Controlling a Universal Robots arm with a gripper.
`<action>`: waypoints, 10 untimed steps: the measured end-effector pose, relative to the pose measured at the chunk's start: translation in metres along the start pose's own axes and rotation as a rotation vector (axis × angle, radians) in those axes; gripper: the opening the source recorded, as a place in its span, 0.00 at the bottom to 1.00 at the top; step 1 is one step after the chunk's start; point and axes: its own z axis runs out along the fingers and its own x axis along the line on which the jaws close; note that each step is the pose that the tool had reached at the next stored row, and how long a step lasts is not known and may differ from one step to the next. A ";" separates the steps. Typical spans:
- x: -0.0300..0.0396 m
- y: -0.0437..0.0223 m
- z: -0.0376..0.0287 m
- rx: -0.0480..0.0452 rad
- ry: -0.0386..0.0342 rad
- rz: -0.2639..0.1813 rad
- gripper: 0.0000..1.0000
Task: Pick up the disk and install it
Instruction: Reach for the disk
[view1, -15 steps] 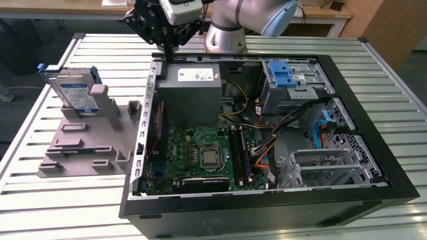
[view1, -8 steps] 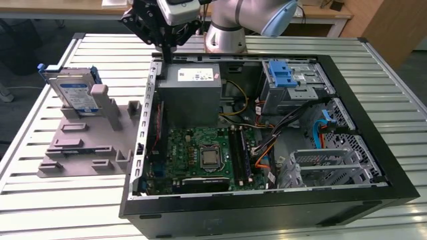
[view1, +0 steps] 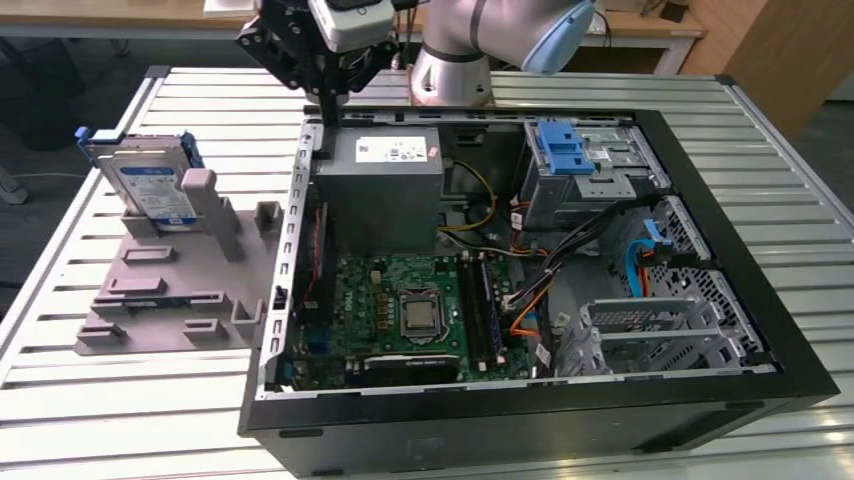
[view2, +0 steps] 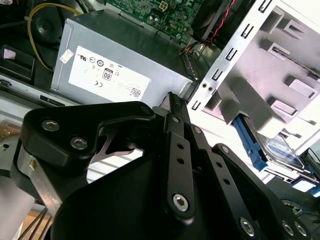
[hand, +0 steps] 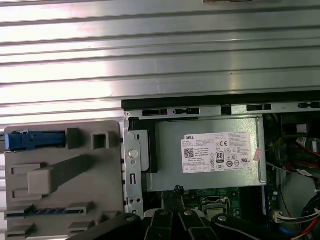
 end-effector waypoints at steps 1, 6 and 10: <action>0.0004 0.0000 0.0001 0.0001 0.0009 0.000 0.11; 0.0026 -0.0002 0.0005 0.0006 0.0075 0.000 0.11; 0.0046 -0.0003 0.0010 0.0007 0.0120 0.001 0.11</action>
